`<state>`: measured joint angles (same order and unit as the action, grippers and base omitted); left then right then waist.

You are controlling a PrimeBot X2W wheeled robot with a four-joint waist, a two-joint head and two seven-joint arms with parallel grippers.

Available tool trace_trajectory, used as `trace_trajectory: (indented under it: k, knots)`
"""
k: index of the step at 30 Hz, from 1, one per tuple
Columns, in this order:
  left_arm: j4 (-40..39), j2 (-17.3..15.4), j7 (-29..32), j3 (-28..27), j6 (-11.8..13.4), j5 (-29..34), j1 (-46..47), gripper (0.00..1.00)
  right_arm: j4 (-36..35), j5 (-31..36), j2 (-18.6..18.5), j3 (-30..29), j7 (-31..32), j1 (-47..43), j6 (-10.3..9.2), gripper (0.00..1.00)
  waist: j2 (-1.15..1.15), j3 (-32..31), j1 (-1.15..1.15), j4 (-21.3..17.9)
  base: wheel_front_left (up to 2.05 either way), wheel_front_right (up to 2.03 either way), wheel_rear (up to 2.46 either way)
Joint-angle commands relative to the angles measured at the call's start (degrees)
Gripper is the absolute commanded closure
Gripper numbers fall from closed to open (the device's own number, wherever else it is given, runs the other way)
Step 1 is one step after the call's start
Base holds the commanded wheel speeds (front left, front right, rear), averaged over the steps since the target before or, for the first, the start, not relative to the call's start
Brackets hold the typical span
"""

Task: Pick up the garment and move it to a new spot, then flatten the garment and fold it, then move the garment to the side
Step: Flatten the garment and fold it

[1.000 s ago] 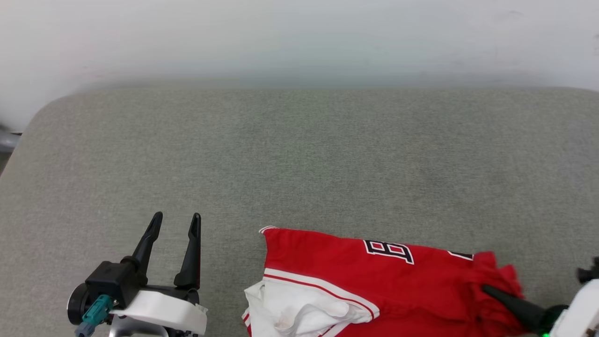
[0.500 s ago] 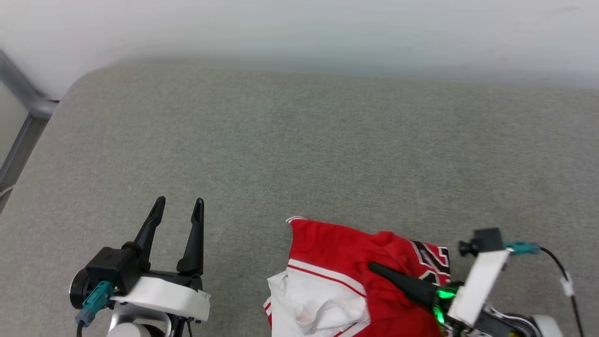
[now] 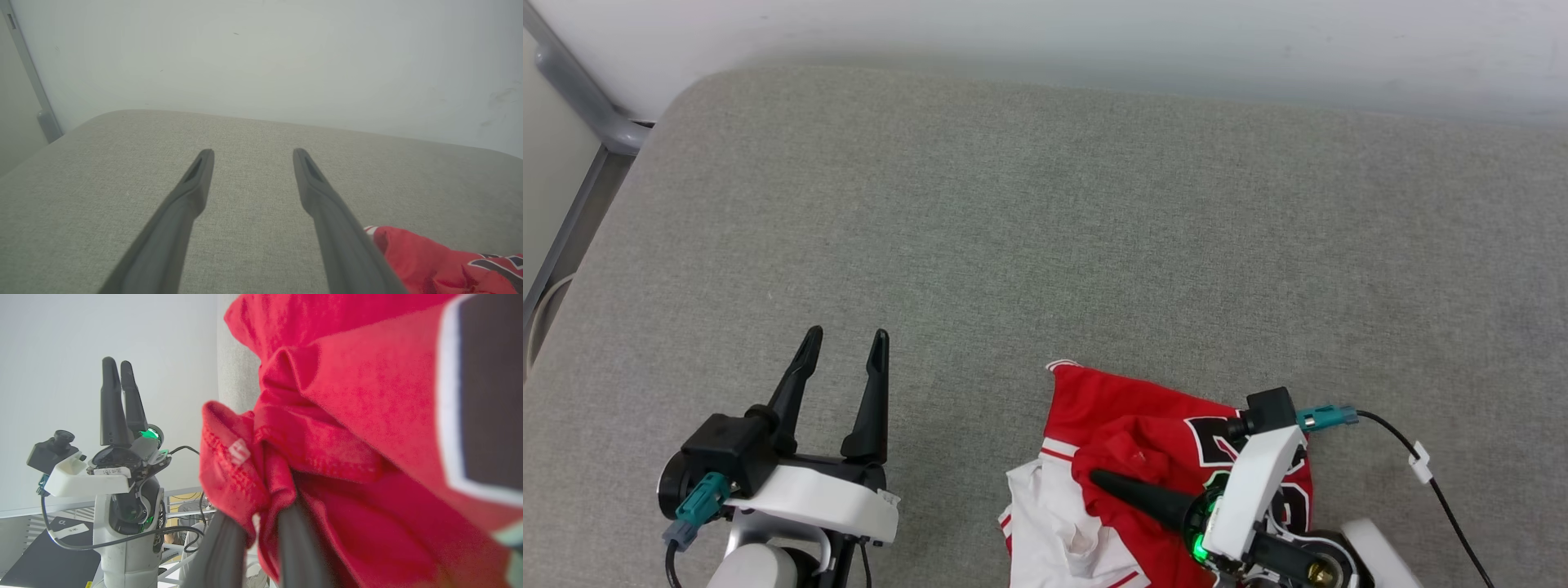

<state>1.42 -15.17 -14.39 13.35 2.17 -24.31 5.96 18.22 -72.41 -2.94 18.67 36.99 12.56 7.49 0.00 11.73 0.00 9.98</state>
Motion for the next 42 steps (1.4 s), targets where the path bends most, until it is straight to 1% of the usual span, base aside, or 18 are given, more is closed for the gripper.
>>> trace_trajectory:
  k: [1,3,6,8,12,15,19,23,25,29,32,35,37,39,42]
  knots:
    - [0.25,0.32,-0.42,-0.07,-0.24,-0.07,0.59,0.00,1.00,0.32,0.11,0.68,-0.79,0.75,-0.01,0.00,0.00,0.01,0.00,-0.07,0.00,0.00,0.00]
    - [0.63,0.34,-0.42,-0.13,-0.44,-0.07,0.77,0.00,1.52,0.89,0.10,1.73,-1.35,1.34,-0.01,0.00,0.00,-0.07,0.00,-0.24,0.00,0.00,0.00]
    - [1.10,0.17,-0.52,-0.23,-0.54,0.16,0.96,0.00,0.46,2.11,-0.42,2.91,-1.73,2.09,-0.01,0.00,0.00,-0.36,0.00,-0.70,0.00,0.00,0.00]
    - [1.33,0.11,-0.54,-0.27,-0.63,0.26,0.88,0.00,-1.39,2.40,-0.59,3.74,-1.99,2.05,-0.01,0.00,0.00,-0.63,0.00,-1.10,0.00,0.00,0.00]
    - [1.60,0.00,-0.61,-0.30,-0.64,0.31,0.61,0.00,-5.75,4.61,-2.11,5.11,-3.82,1.69,-0.01,0.00,0.00,-1.35,0.00,-2.00,0.00,0.00,0.00]
    - [1.70,-0.16,-0.66,-0.26,-0.75,0.36,0.28,0.00,-8.88,7.84,-4.07,6.28,-5.14,1.17,-0.01,0.00,0.00,-1.78,0.00,-2.69,0.00,0.00,0.00]
    - [1.81,-0.40,-0.70,-0.30,-0.72,0.44,-0.06,0.00,-12.41,14.35,-6.59,5.72,-9.71,0.51,-0.02,0.00,0.00,-2.47,0.00,-3.64,0.00,0.00,0.00]
    - [1.81,-0.65,-0.72,-0.34,-0.28,0.61,-0.63,0.00,-14.17,24.08,-8.75,2.34,-15.57,-0.40,-0.01,0.00,0.00,-3.34,0.00,-4.73,0.00,0.00,0.00]
    - [1.87,-0.79,-0.73,-0.34,-0.13,0.72,-0.87,0.00,-14.22,30.45,-9.44,-1.04,-18.73,-1.21,-0.01,0.00,0.00,-3.78,0.00,-5.31,0.00,0.00,0.00]
    - [2.03,-1.02,-0.74,-0.31,0.26,0.88,-1.32,0.00,-14.19,42.08,-8.45,-8.80,-23.54,-3.67,-0.01,0.00,0.00,-4.54,0.00,-6.48,0.00,0.00,0.00]
    - [2.17,-1.16,-0.75,-0.37,0.49,0.93,-1.69,0.00,-15.46,49.60,-6.59,-15.08,-27.24,-5.81,-0.01,0.00,0.00,-4.96,0.00,-7.29,0.00,0.00,0.00]
    - [2.31,-1.27,-0.75,-0.64,0.90,1.01,-2.10,0.00,-17.33,55.29,-4.94,-19.84,-30.88,-7.58,-0.02,0.00,0.00,-5.38,0.00,-8.16,0.00,0.00,0.00]
    - [2.37,-1.30,-0.78,-0.89,1.08,1.21,-2.38,0.00,-18.73,57.96,-4.08,-21.67,-33.44,-8.58,-0.02,0.00,0.00,-5.71,0.00,-8.74,0.00,0.00,0.00]
    - [2.33,-1.27,-0.82,-1.31,1.47,1.46,-3.13,0.00,-19.85,60.21,-3.56,-22.15,-35.79,-9.76,-0.02,0.00,0.00,-6.33,0.00,-9.44,0.00,0.00,0.00]
    - [1.95,-1.22,-0.87,-1.75,1.95,2.13,-4.59,0.00,-21.45,61.83,-2.80,-21.70,-38.85,-11.43,-0.02,0.00,0.00,-7.30,0.00,-10.39,0.00,0.00,0.00]
